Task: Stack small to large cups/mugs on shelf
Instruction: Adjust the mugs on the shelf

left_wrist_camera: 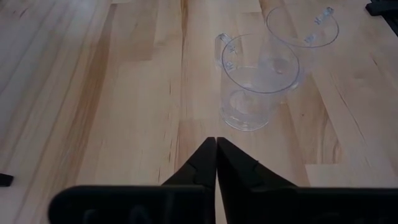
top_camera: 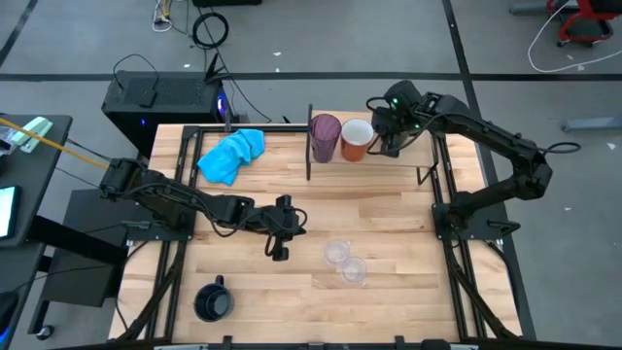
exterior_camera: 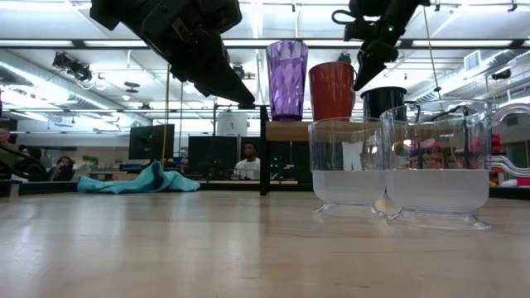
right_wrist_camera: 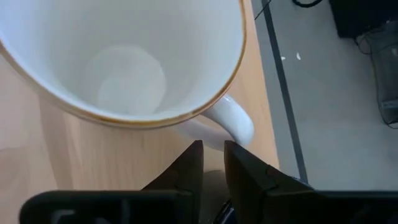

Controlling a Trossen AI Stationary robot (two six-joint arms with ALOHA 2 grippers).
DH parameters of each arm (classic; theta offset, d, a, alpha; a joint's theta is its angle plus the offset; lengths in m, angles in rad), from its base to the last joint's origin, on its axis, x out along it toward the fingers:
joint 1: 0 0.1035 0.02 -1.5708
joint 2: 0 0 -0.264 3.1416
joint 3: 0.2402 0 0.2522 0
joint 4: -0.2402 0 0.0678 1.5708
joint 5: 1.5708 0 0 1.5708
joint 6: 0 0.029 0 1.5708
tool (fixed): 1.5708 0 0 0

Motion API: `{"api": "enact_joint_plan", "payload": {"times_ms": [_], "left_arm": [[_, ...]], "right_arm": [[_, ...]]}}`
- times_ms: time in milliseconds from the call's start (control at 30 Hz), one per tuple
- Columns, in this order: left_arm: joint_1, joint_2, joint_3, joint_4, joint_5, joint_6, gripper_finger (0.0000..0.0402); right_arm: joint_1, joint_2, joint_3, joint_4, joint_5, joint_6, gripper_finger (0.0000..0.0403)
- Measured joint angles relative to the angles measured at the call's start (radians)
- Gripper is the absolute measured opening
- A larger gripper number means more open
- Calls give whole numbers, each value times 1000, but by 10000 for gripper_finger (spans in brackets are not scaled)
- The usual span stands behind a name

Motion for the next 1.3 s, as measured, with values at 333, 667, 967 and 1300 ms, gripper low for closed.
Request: {"api": "enact_joint_plan", "payload": {"times_ms": [333,667,967,1300], "left_arm": [[0,0,0,-10,0,-3,23],[3,0,0,-8,0,10,15],[0,0,0,-10,0,-6,22],[8,0,0,-13,0,-3,16]], "right_arm": [[0,-25,2,11,17,28,65],[-43,-50,30,159,30,88,44],[-45,17,29,181,21,127,22],[3,-37,29,169,-21,127,10]]}}
